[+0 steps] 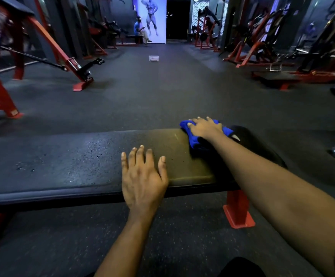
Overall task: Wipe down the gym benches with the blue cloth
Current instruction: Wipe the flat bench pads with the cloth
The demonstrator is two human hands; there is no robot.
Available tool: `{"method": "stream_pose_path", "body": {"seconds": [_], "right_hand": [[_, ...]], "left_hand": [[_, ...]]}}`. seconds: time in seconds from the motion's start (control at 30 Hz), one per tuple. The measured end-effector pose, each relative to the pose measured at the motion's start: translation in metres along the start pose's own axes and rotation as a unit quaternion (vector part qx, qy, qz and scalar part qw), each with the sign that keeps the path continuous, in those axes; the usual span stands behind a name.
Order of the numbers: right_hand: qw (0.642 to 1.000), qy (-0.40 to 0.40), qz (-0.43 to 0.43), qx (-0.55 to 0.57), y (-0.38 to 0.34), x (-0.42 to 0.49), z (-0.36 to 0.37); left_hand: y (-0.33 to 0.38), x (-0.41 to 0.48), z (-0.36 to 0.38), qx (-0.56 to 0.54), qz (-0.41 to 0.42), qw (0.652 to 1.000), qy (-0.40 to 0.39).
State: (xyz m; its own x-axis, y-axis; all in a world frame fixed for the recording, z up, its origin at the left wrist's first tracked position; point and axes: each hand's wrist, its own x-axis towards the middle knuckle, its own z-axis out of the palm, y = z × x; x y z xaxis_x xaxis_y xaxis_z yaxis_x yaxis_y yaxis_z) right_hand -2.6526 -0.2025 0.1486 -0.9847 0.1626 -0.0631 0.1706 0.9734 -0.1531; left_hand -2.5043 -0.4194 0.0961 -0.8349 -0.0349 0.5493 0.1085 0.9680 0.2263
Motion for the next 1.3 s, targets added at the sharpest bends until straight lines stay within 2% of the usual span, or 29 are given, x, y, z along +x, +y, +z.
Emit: {"method": "stream_pose_path", "body": {"seconds": [0.13,0.3,0.47,0.6,0.97,1.17,1.3], "right_hand": [[1.0,-0.009,-0.021,-0.012,-0.014,-0.008,0.004],[0.998,-0.008,-0.058,-0.007,-0.01,-0.066,0.013],[0.996,0.051,-0.07,-0.004,0.002,-0.139,0.025],[0.996,0.083,-0.04,0.004,0.006,-0.156,0.031],[0.999,0.016,0.029,0.033,0.016,-0.034,0.0],[0.989,0.024,0.119,0.086,0.076,-0.034,-0.016],[0.98,0.04,0.164,0.105,0.091,-0.065,-0.013]], "left_hand": [[0.0,-0.001,-0.001,0.002,0.001,1.0,-0.005],[0.0,-0.003,-0.006,0.0,0.003,1.0,-0.009],[0.0,-0.004,-0.008,-0.013,0.0,1.0,-0.017],[-0.001,-0.003,-0.006,-0.019,-0.002,1.0,-0.019],[-0.003,-0.003,-0.002,-0.046,-0.008,0.999,-0.008],[-0.003,-0.004,-0.002,-0.045,-0.005,0.999,-0.014],[-0.002,-0.004,-0.002,-0.035,-0.005,0.999,-0.013]]}}
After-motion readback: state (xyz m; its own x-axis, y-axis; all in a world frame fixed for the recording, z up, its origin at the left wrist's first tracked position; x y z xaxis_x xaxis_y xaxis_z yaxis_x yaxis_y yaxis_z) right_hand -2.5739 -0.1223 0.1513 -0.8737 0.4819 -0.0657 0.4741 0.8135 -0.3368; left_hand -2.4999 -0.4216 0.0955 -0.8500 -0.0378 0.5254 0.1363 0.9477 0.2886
